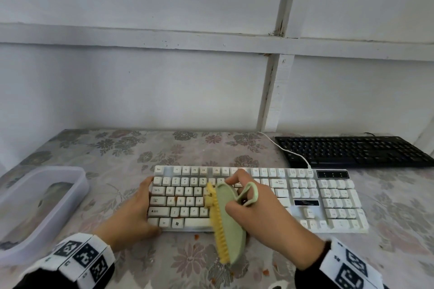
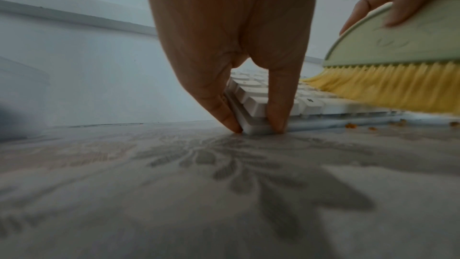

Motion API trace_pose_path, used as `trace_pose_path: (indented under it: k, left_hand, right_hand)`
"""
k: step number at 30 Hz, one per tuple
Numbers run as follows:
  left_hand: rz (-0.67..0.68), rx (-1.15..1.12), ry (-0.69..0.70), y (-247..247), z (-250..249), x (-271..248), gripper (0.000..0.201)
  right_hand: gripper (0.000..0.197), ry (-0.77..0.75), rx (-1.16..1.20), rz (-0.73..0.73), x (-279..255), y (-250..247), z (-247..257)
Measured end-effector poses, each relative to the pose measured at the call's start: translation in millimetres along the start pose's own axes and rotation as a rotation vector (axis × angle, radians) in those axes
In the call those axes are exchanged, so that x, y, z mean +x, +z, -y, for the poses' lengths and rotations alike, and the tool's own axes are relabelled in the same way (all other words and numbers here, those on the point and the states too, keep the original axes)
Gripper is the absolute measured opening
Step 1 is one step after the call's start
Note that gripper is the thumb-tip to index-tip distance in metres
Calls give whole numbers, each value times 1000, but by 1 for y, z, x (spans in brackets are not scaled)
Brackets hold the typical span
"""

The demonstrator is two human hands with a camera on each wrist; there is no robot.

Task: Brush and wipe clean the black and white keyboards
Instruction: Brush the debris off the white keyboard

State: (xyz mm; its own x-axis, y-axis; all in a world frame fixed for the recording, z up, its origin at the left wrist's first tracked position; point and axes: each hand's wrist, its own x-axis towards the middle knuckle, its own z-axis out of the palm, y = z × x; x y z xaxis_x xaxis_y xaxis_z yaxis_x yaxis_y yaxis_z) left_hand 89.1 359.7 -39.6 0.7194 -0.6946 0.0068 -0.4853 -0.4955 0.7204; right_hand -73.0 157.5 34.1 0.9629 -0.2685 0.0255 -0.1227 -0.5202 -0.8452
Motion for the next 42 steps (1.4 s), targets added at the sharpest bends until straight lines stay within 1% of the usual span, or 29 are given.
trace_pose_path:
  k: [3, 6, 9, 11, 15, 17, 19, 20, 22, 25, 27, 29, 33, 36, 39, 41, 42]
  left_hand:
    - [-3, 12, 7, 0, -2, -1, 96]
    - [-2, 18, 4, 0, -5, -1, 94]
    - [0, 20, -3, 0, -3, -1, 94]
    - [3, 13, -6, 0, -3, 0, 95]
    - [10, 0, -21, 0, 0, 0, 97]
    - [15, 1, -31, 0, -1, 0, 98]
    - [16, -1, -27, -1, -5, -1, 94]
    - [15, 1, -21, -1, -7, -2, 91]
    - [7, 12, -4, -1, -10, -4, 86]
    - [4, 28, -5, -2, -11, -4, 86]
    - [2, 27, -8, -2, -12, -4, 89]
    - [-6, 25, 2, -1, -11, -4, 90]
    - [-6, 18, 19, -2, -8, -3, 87]
    - [0, 3, 13, -2, -8, -2, 88]
    - [-6, 27, 29, -1, -7, -2, 88]
    - [-4, 33, 30, 0, -5, -1, 92]
    - [-5, 37, 27, 0, -3, 0, 94]
  right_hand:
    - [21, 9, 43, -30, 1, -14, 11]
    - [22, -26, 125, -149, 11, -22, 20]
    - [24, -61, 98, -209, 22, -17, 17]
    - [22, -61, 42, -189, 23, -9, 10]
    - [19, -64, -29, -47, 10, 8, -5]
    - [19, -53, -49, 20, 3, 7, -7]
    - [18, -44, -36, 60, -1, 1, -4]
    - [18, -36, -16, 55, -2, -3, 0]
    - [19, -33, 45, -9, -1, -14, 9]
    - [25, -68, 142, -150, 12, -25, 17]
    - [27, -91, 118, -199, 21, -24, 18]
    - [25, -87, 67, -192, 25, -16, 14]
    - [17, -109, -7, -78, 16, 6, 4]
    - [20, -71, -41, -32, 4, 13, -3]
    - [19, -18, -15, 25, -7, 9, -1]
    - [18, 10, 12, -2, -8, 2, 5]
    - [19, 14, 21, -42, -6, -1, 9]
